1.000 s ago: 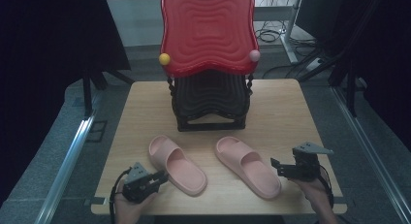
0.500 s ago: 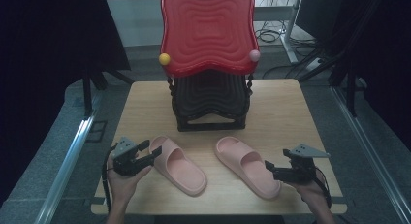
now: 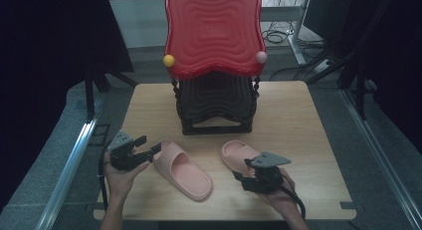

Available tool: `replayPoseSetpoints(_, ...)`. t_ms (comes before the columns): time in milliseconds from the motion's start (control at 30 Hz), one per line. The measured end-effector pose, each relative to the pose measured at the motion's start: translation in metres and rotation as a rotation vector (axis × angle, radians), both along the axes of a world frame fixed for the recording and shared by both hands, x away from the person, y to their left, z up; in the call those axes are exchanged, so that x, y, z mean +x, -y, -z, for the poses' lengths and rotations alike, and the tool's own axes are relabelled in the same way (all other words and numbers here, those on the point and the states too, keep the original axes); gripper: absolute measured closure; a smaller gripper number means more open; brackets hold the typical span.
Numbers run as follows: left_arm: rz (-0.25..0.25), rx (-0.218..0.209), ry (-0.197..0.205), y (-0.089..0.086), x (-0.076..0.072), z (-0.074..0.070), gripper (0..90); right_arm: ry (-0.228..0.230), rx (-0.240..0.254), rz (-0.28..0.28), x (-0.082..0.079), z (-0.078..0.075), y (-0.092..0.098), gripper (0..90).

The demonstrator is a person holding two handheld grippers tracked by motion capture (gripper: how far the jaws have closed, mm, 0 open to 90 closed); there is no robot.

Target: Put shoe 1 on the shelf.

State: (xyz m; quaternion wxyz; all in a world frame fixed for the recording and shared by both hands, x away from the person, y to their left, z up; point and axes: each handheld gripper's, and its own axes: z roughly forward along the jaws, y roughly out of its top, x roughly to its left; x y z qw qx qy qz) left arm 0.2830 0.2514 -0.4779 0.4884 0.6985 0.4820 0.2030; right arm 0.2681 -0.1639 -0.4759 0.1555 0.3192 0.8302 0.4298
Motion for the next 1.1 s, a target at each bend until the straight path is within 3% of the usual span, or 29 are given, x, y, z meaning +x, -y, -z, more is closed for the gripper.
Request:
replayPoseSetpoints(100, 0.016, -0.021, 0.002, -0.002, -0.002, -0.001, 29.7, -0.001, -0.028, -0.034, 0.004, 0.006, -0.026, 45.7)
replayPoseSetpoints(367, 0.031, -0.016, 0.006, 0.001, -0.005, -0.002, 28.9, -0.034, -0.025, -0.086, 0.017, 0.026, -0.075, 57.6)
replayPoseSetpoints(900, 0.029, -0.023, 0.003, -0.001, -0.009, 0.001, 29.0, -0.081, 0.032, -0.117, 0.047, 0.044, -0.136, 68.1)
replayPoseSetpoints(1100, 0.022, -0.026, 0.002, -0.003, -0.009, 0.002, 29.1, -0.084, 0.039, -0.072, 0.058, 0.053, -0.151, 68.3)
